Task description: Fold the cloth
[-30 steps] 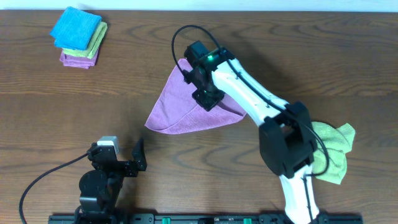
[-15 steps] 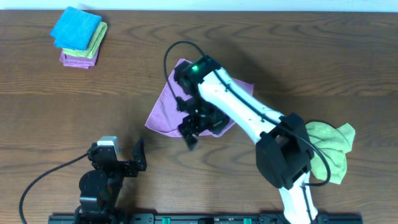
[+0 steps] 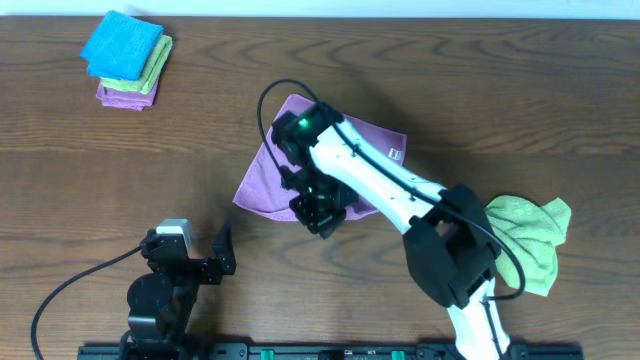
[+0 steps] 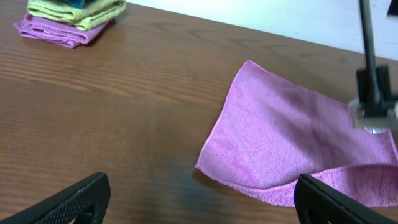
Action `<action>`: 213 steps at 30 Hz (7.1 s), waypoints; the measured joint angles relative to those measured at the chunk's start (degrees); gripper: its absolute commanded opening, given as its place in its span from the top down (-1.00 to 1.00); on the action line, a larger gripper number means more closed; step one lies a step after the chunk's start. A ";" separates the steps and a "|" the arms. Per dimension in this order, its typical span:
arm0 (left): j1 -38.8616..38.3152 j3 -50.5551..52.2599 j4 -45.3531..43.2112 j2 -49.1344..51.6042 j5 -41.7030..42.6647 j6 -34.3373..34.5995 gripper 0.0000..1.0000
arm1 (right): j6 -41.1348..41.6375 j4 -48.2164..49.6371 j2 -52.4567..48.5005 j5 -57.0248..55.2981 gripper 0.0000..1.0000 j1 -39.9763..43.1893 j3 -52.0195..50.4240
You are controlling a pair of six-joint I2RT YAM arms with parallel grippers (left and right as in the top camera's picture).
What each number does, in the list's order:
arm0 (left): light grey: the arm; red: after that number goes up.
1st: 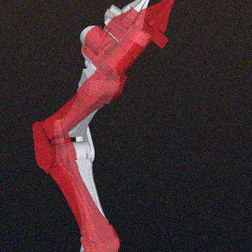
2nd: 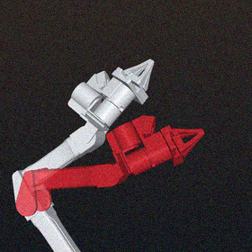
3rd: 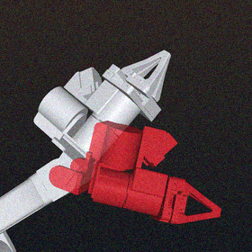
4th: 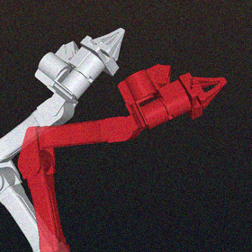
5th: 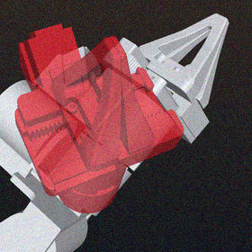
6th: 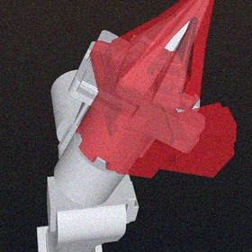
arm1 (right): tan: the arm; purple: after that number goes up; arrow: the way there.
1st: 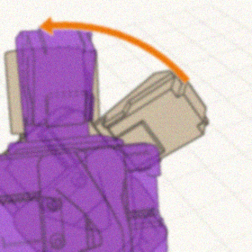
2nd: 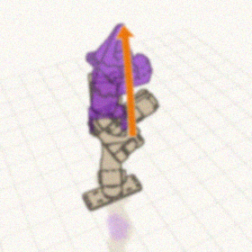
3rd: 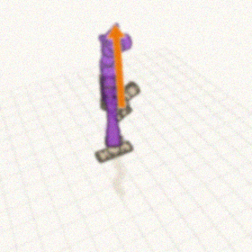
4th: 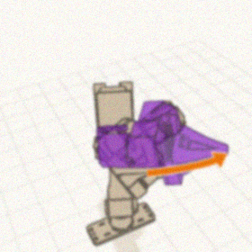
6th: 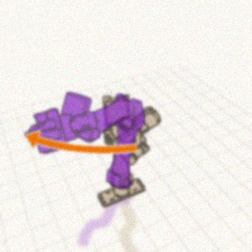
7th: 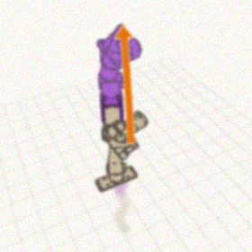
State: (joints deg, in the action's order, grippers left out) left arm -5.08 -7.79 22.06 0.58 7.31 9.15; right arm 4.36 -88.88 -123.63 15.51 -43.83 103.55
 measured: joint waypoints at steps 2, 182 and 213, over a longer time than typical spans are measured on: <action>0.00 0.00 0.00 0.00 0.00 0.00 -0.91 | 0.02 1.95 0.00 -0.90 0.97 -0.68 -0.87; 0.00 0.00 -0.02 0.00 0.00 0.00 -0.91 | 2.89 47.58 -1.49 -21.09 0.97 32.74 -13.51; 0.00 0.00 -0.02 0.00 0.00 0.00 -0.91 | 6.75 24.28 23.82 -17.79 0.60 28.61 -0.48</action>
State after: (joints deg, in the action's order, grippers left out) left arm -5.08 -7.79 22.04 0.58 7.31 9.15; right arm 11.11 -64.60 -99.81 -2.28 -15.22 103.07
